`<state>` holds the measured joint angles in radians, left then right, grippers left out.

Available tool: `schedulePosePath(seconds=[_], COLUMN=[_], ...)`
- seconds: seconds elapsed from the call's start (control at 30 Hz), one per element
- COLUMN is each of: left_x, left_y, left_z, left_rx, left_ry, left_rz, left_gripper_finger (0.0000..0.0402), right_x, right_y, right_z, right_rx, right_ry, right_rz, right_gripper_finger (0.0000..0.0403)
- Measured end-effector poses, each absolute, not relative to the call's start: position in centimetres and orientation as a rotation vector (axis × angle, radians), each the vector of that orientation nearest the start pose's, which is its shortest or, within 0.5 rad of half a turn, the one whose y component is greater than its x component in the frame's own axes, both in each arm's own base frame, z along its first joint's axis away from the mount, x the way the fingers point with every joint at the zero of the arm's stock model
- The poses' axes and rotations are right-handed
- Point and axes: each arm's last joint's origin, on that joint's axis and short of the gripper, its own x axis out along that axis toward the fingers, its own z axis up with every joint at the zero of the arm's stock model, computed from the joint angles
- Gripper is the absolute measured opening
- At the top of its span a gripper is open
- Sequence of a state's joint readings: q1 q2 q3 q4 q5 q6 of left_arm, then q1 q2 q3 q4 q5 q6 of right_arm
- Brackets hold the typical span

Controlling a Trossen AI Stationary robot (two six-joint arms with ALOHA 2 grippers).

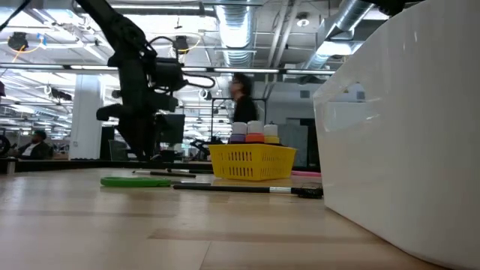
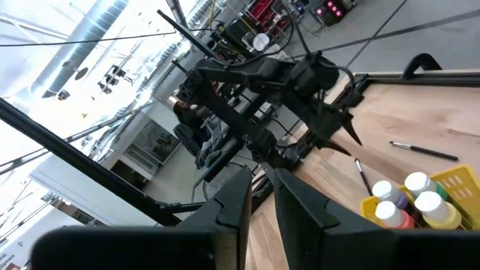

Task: Pick & Place Paint Supplies
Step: Put the bottom black eyeshadow brush into the gray bin

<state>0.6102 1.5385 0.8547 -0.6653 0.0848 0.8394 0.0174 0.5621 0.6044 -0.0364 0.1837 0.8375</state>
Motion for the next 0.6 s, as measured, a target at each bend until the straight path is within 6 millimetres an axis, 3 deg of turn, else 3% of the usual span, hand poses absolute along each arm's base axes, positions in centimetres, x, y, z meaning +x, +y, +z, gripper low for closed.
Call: schedulePosePath(seconds=[0.2, 0.6], left_x=[22.0, 21.4], left_y=[14.6, 14.0], left_z=[15.1, 14.1], left_rx=[0.228, 0.211], left_ry=[1.382, 1.433], left_rz=[-0.158, -0.183], left_gripper_finger=[0.0142, 0.0138], right_x=[13.5, 13.5], right_y=[-0.3, -0.3], right_z=[31.5, 31.4], right_rx=[0.836, 0.835], right_ry=[-0.075, -0.065], right_rz=[-0.154, -0.157], right_gripper_finger=[0.0056, 0.0056])
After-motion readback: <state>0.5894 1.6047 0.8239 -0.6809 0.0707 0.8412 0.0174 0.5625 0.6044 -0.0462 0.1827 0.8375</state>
